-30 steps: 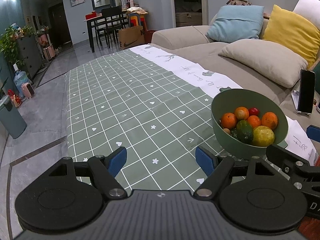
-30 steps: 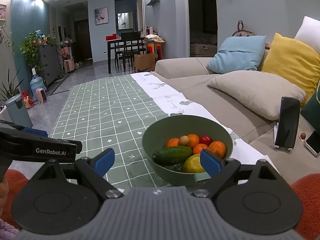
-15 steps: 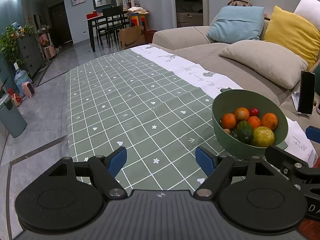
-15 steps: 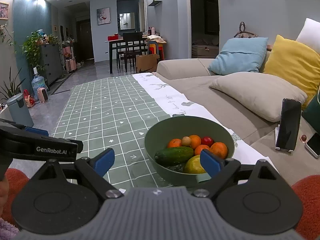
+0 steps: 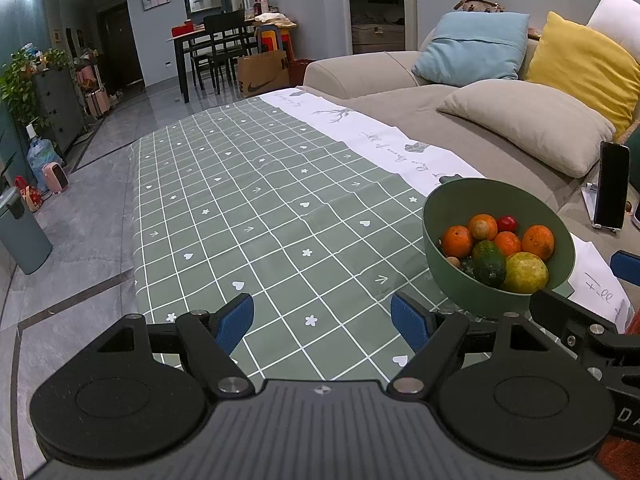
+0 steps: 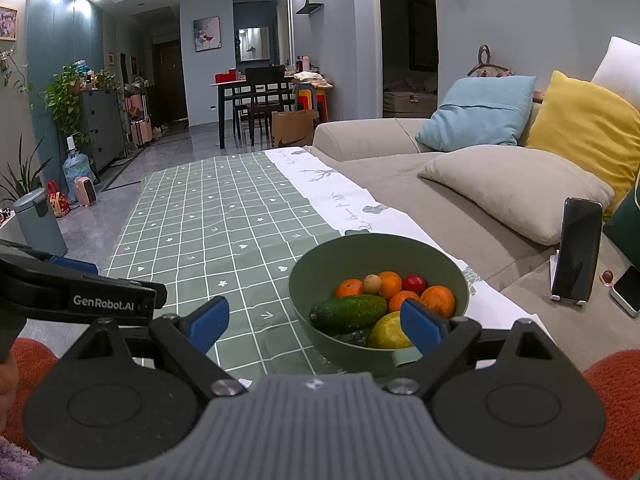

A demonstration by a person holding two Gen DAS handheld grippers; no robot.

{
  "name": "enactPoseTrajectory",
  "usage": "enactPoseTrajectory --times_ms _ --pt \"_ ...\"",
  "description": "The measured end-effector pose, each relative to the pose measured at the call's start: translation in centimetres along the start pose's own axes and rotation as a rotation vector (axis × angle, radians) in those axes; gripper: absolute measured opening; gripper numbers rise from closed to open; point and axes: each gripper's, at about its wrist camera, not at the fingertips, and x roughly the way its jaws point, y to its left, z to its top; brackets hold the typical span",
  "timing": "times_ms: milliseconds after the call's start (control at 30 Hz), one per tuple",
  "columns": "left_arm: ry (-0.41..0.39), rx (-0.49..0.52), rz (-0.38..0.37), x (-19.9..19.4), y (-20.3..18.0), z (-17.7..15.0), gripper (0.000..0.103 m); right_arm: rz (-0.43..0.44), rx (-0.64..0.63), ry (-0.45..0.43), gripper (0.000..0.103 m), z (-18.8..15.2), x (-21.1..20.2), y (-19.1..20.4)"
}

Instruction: Organize fruits

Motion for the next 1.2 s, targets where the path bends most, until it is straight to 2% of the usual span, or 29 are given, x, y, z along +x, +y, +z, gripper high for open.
enactPoseTrajectory --times_ms 1200 --pt "0.004 -0.01 -0.008 0.08 0.18 0.02 0.092 0.006 -0.003 0.009 0.089 -0.11 0.1 0.05"
